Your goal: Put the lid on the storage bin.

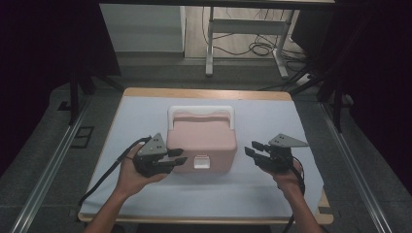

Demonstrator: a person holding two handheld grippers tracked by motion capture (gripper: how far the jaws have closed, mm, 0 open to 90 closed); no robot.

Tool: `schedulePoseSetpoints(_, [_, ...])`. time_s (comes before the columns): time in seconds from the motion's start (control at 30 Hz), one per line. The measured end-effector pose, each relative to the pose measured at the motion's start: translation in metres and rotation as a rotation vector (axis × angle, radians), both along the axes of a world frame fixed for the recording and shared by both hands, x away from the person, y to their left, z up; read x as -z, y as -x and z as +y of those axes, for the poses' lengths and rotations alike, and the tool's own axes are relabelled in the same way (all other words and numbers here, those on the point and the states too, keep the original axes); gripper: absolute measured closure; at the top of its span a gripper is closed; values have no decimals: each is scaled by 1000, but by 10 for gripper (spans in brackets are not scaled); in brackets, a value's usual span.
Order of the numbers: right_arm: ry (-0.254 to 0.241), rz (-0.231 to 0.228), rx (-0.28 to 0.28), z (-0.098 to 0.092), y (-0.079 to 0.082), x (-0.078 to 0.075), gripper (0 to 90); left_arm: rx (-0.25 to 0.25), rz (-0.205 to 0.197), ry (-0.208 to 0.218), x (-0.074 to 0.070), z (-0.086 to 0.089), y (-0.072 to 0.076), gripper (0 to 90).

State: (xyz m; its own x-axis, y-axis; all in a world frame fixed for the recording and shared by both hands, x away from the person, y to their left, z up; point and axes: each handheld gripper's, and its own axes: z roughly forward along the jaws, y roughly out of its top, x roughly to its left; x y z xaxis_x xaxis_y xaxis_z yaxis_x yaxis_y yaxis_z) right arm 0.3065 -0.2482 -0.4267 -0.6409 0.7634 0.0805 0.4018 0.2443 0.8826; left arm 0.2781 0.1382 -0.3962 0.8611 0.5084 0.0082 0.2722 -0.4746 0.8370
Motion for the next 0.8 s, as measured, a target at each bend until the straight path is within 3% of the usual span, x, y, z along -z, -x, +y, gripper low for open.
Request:
schedulePoseSetpoints(0.33, [-3,13,15,-10,-2,7,581,-70,21,22,10,36,5,593])
schedulePoseSetpoints(0.53, [2,27,31,-18,-3,18,572,-134,44,30,28,51,6,574])
schedulePoseSetpoints(0.8, [0,62,56,-29,-4,36,559,-211,76,41,49,66,-3,566])
